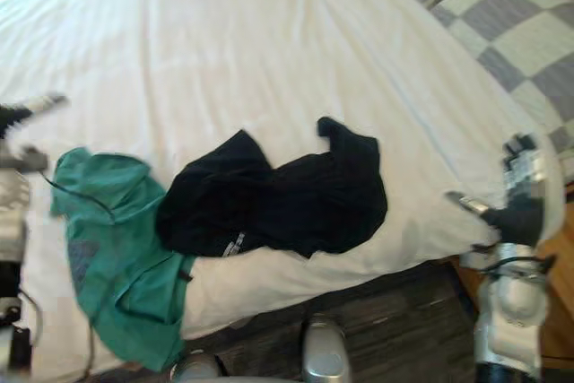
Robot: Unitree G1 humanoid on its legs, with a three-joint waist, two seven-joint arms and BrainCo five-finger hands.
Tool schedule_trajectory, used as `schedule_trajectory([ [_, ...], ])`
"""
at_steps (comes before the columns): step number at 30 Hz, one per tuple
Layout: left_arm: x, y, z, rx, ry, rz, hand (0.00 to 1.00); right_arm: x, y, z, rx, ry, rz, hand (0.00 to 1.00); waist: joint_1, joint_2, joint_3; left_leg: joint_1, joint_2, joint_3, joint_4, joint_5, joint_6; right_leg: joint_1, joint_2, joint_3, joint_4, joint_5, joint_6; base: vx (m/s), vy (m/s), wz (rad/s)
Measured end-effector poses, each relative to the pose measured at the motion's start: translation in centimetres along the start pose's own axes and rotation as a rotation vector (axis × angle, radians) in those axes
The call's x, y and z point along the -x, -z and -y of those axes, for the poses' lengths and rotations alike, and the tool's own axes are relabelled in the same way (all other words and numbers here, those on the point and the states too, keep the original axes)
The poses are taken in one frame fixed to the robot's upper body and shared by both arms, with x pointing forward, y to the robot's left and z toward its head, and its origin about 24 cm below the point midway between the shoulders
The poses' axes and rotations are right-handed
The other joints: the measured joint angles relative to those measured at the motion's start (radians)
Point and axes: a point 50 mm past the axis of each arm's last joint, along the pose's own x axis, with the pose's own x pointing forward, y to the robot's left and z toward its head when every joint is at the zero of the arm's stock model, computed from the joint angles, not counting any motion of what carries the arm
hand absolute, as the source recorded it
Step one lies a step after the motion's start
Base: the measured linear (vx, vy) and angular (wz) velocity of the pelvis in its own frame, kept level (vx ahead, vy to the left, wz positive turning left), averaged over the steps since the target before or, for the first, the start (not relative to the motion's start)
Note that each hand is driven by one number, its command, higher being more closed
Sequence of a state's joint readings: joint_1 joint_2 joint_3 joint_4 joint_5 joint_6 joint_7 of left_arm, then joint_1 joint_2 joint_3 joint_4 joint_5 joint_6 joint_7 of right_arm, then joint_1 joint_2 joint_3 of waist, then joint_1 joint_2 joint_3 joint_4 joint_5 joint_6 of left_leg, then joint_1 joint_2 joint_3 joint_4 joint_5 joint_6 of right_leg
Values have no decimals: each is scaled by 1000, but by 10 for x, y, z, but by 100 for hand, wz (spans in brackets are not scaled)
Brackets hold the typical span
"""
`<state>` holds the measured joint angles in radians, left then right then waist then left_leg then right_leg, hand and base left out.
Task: Tidy the bed and pick cloth on bed and put in laundry
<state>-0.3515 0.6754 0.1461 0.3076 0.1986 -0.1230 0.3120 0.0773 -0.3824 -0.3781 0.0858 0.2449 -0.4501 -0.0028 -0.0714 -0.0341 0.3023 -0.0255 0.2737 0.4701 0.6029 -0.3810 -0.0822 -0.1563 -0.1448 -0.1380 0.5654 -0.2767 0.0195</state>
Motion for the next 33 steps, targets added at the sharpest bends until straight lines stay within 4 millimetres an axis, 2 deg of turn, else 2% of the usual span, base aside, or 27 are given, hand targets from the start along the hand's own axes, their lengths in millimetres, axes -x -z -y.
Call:
schedule_trajectory([
  [1,8,3,14,-49,37,-14,0,-2,2,-9,1,-21,-13,0,1,6,0,-38,-4,0,-71,72,22,8,9,-6,19,-2,3,51,59,-1],
  [2,10,5,17,-76,45,-20,0,0,5,-14,-9,-25,-26,0,5,-2,-1,-32,-7,0,-77,73,20,9,6,-5,27,-7,7,74,76,22],
  [3,16,8,26,-136,70,-40,0,4,10,-29,-23,-48,-52,0,7,-29,-5,-25,-26,-6,-97,87,27,8,0,3,27,-5,10,74,19,28],
  [4,19,11,29,-163,77,-53,0,5,11,-34,-17,-61,-57,0,9,-33,-7,-27,-29,-9,-97,87,27,8,0,6,22,-5,10,92,27,28],
  [6,38,35,41,-265,104,-189,0,1,13,-53,10,-105,-78,0,27,-33,-5,-32,-34,-16,-95,88,28,25,-1,14,-9,0,18,59,31,16],
  [7,42,39,43,-280,111,-214,0,1,13,-55,12,-110,-83,0,31,-33,-5,-33,-34,-18,-96,88,28,29,0,14,-16,0,19,32,29,20],
  [9,62,57,44,-323,137,-323,0,0,16,-65,8,-117,-108,0,39,-31,-5,-35,-33,-34,-95,88,28,53,3,13,-47,0,19,7,9,18],
  [10,66,60,45,-325,142,-342,0,1,17,-65,6,-108,-116,0,38,-31,-4,-35,-33,-40,-95,88,28,59,4,13,-53,1,20,-8,-1,18],
  [13,96,76,53,-322,170,-443,0,8,26,-67,-11,-74,-175,0,40,-28,-6,-45,-31,-45,-105,89,29,69,12,14,-93,5,28,-45,-13,3],
  [15,112,80,60,-304,190,-481,0,15,31,-66,-6,-72,-210,0,40,-27,-6,-47,-33,-45,-115,95,34,80,17,14,-124,13,40,-33,-9,1],
  [16,126,82,64,-292,204,-513,0,21,34,-65,-6,-66,-234,0,39,-23,-8,-43,-33,-47,-117,97,35,98,24,15,-151,18,47,0,0,0],
  [19,151,87,69,-284,217,-567,0,34,40,-65,-18,-52,-281,0,42,-18,-11,-24,-33,-49,-132,104,33,130,37,18,-193,39,48,-11,2,-1],
  [23,155,88,67,-295,205,-574,0,44,45,-66,-14,-63,-314,0,58,-20,-13,-34,-30,-60,-143,116,32,134,52,18,-233,66,47,-65,-7,1],
  [27,145,84,61,-335,117,-533,0,45,45,-74,-75,-44,-325,0,67,-35,-16,-90,-12,-79,-141,129,29,121,77,12,-288,106,41,-75,-10,5],
  [28,143,83,61,-339,104,-531,100,44,45,-74,-82,-40,-323,0,68,-39,-18,-101,-12,-81,-141,132,30,111,78,12,-290,110,41,-56,1,3],
  [33,127,80,59,-492,151,-513,100,28,38,-78,-170,-2,-279,0,75,-57,-9,-150,-12,-76,-128,144,40,58,77,19,-287,126,46,-15,19,-3],
])
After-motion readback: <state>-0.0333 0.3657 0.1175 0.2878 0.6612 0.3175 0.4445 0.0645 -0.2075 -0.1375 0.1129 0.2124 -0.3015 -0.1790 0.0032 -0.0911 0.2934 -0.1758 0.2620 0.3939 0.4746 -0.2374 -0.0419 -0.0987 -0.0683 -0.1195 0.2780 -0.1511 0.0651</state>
